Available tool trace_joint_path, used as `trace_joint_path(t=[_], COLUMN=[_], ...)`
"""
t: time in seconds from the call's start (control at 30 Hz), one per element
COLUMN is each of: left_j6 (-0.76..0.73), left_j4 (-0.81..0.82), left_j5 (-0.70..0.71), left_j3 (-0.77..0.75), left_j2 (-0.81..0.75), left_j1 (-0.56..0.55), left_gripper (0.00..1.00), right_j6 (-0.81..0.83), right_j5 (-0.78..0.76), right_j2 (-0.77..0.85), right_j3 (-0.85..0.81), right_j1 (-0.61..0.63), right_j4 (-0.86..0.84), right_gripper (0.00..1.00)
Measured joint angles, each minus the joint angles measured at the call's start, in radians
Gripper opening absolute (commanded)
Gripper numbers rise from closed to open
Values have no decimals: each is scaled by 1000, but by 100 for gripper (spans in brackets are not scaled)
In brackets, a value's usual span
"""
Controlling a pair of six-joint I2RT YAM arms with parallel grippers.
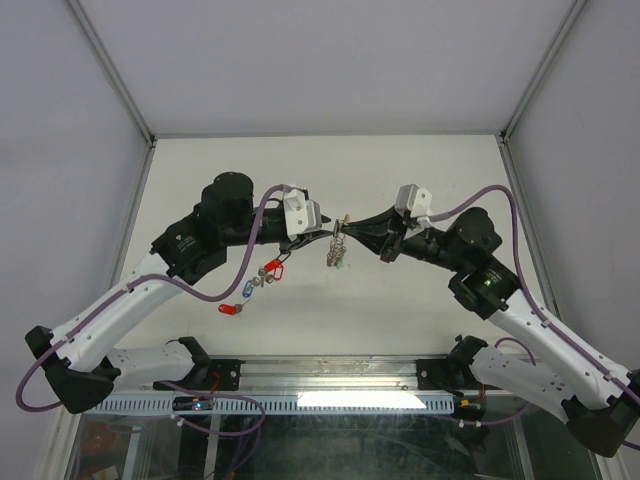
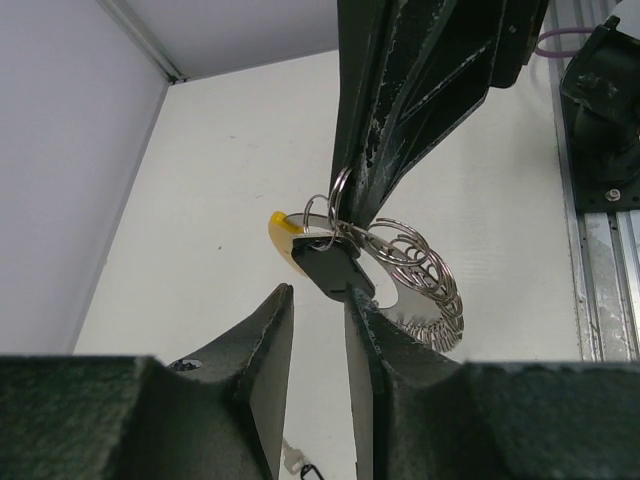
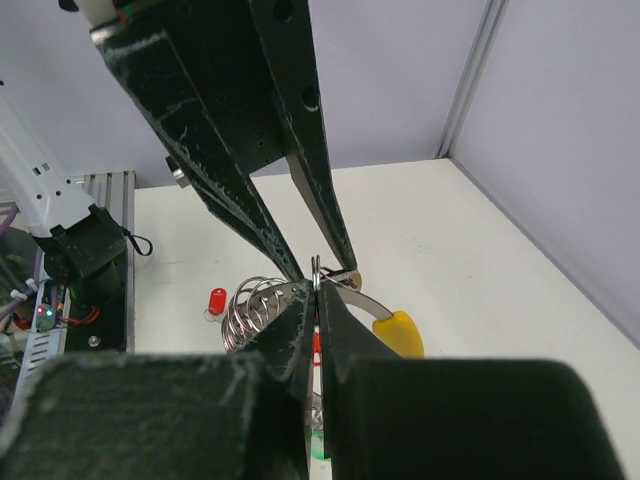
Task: Put the keys on the keyring
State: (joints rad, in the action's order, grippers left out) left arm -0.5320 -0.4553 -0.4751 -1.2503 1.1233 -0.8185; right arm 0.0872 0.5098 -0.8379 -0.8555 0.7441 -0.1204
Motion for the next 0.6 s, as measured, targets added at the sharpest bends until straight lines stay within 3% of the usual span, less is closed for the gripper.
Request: trace_joint_path(t=[0.27, 0.6], left_j6=[24, 53], left_j4=[14, 38], left_j5=[-12, -135], left_j3=[0, 0], left_j2=[-51, -43], left_j1=[0, 0], left_gripper=[26, 27], right_j6=[77, 144], right_j5=[34, 89], right_j2=[14, 1], right_j3=[-8, -66], right_j1=[0, 1], right_j4=[68, 156], right_gripper=[0, 0])
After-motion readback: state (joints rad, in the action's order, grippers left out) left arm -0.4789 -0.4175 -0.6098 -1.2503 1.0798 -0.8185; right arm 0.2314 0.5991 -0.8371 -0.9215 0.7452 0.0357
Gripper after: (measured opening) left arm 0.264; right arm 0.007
